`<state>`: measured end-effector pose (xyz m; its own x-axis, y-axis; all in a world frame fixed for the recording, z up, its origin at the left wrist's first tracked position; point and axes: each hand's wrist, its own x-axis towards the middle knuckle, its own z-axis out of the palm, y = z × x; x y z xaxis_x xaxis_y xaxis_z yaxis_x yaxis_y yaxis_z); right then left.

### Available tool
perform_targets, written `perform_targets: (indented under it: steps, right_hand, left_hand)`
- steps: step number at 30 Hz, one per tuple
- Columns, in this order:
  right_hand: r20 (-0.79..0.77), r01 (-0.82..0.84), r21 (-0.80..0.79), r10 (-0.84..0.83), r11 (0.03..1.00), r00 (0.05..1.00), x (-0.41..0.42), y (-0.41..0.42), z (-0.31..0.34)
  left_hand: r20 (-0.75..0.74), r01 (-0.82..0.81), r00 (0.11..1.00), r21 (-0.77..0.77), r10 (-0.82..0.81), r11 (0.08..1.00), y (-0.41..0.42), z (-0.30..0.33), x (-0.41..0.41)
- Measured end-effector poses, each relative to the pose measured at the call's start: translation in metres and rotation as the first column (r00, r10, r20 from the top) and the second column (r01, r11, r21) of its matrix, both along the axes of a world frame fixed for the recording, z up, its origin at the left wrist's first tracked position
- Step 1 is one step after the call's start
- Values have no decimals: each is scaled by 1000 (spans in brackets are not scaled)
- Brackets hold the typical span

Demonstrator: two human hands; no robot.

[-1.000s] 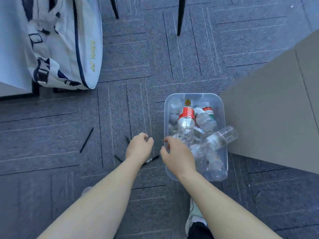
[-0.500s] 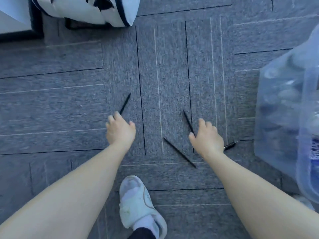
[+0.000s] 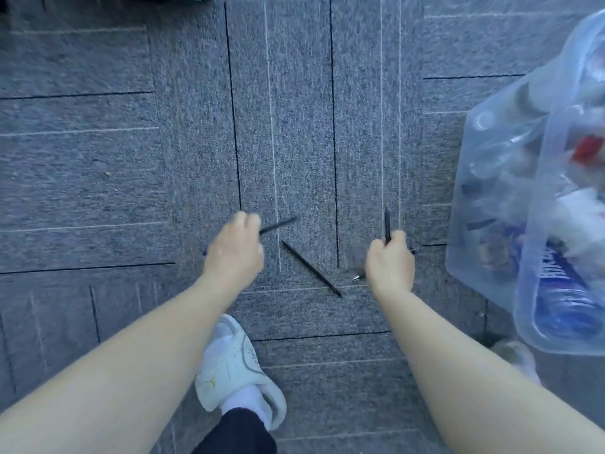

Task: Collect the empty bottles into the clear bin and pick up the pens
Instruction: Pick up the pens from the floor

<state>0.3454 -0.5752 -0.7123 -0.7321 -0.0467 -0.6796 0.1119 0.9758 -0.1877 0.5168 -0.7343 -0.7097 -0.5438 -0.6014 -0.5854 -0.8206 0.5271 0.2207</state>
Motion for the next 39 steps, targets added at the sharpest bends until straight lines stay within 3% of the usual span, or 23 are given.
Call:
perform_targets:
  steps: [3, 6, 11, 14, 17, 21, 24, 26, 29, 34, 39]
  right_hand:
    - [32, 179, 53, -181, 982, 983, -10, 35, 7]
    - [76, 216, 125, -227, 968, 971, -23, 52, -10]
    - [30, 199, 92, -202, 976, 979, -23, 57, -55]
    - [48, 226, 34, -228, 973, 973, -22, 60, -45]
    - [82, 254, -85, -247, 963, 965, -20, 64, -4]
    - [135, 329, -353, -300, 876, 944, -33, 45, 99]
    - [82, 281, -495, -278, 822, 957, -65, 18, 203]
    - [74, 317, -607, -345, 729, 936, -98, 2, 283]
    - [25, 323, -730, -449, 602, 893, -158, -4, 417]
    - [-83, 164, -939, -661, 302, 746, -273, 42, 626]
    - [-36, -29, -999, -820, 24, 572, -367, 159, 784]
  left_hand:
    - [-33, 212, 977, 56, -211, 976, 49, 9, -17]
    - [-20, 362, 932, 23, -362, 932, 71, -14, -29]
    - [161, 662, 744, -49, -648, 748, 92, -59, -31]
    - [203, 610, 779, -28, -593, 792, 101, -58, -25]
    - [140, 214, 964, 95, -226, 972, 101, -20, -20]
    - [-75, -140, 986, 108, 148, 984, 86, 79, -42]
    - [-220, -331, 904, 184, 367, 925, 62, 178, -94]
    - [-335, -376, 823, 286, 460, 881, 51, 252, -142]
    - [-501, -282, 734, 389, 458, 877, 52, 374, -225]
    - [-737, 25, 583, 437, 342, 899, 106, 573, -380]
    - [-781, 316, 464, 587, 418, 746, 215, 734, -500]
